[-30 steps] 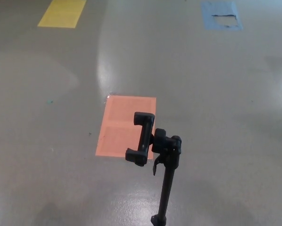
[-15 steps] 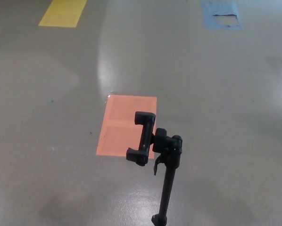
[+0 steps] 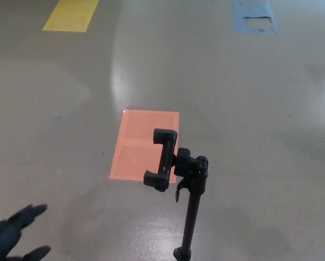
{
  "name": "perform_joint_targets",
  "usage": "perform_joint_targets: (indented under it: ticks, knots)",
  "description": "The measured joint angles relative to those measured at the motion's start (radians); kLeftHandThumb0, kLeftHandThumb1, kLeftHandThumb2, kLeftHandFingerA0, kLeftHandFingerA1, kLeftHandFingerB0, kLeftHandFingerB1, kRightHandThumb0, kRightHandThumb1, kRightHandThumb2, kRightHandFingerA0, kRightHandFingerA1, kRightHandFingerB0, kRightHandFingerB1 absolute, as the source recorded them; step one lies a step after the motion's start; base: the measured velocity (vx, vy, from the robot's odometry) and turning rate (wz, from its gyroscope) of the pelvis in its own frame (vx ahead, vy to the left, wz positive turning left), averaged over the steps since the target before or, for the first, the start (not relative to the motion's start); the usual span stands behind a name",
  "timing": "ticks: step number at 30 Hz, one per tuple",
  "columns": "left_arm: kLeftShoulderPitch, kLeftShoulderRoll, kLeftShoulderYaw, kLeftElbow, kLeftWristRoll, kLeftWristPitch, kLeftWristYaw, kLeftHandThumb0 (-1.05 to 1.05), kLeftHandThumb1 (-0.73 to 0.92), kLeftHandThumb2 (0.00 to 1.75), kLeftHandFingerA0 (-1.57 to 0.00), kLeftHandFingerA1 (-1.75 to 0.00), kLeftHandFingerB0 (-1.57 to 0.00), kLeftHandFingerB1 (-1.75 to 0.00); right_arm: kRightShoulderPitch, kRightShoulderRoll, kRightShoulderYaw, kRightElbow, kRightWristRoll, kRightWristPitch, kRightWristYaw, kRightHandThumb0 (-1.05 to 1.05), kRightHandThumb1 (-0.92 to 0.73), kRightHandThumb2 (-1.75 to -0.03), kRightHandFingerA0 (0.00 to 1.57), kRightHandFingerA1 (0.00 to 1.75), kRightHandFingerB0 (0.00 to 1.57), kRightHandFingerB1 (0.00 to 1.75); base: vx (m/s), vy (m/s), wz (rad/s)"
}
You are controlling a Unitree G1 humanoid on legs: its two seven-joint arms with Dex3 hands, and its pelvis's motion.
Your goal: The robot uses its left hand to grab the top of a phone stand kept on the floor and tilt it upwards to adjust its angle
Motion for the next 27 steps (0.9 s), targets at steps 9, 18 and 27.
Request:
perform_joint_targets:
  ticks: [9,18,27]
  knots:
    - [0.002,0.046,-0.013,-0.265,0.052,-0.017,0.002,-0.66,0.81,0.64,-0.39,-0.35,-0.09,-0.26,-0.003,0.0,0.0,0.0,0.0,0.0,0.005,-0.62,-0.76,-0.63,0.17,0.36,0.18,0.29,0.0,0.0,0.0]
    - [-0.054,0.133,-0.029,-0.571,0.158,-0.042,-0.008,-0.37,0.4,0.99,0.0,-0.46,0.0,-0.49,-0.021,-0.003,0.001,0.002,-0.001,0.001,0.016,-0.64,-0.79,-0.67,0.14,0.38,0.17,0.32,0.0,0.0,0.0]
    - [-0.155,0.145,-0.065,-0.584,0.266,-0.063,-0.009,-0.81,0.61,0.94,-0.11,-0.42,-0.03,-0.24,-0.033,-0.009,0.005,0.006,-0.004,0.004,0.031,-0.63,-0.76,-0.63,0.18,0.37,0.21,0.31,0.0,0.0,0.0]
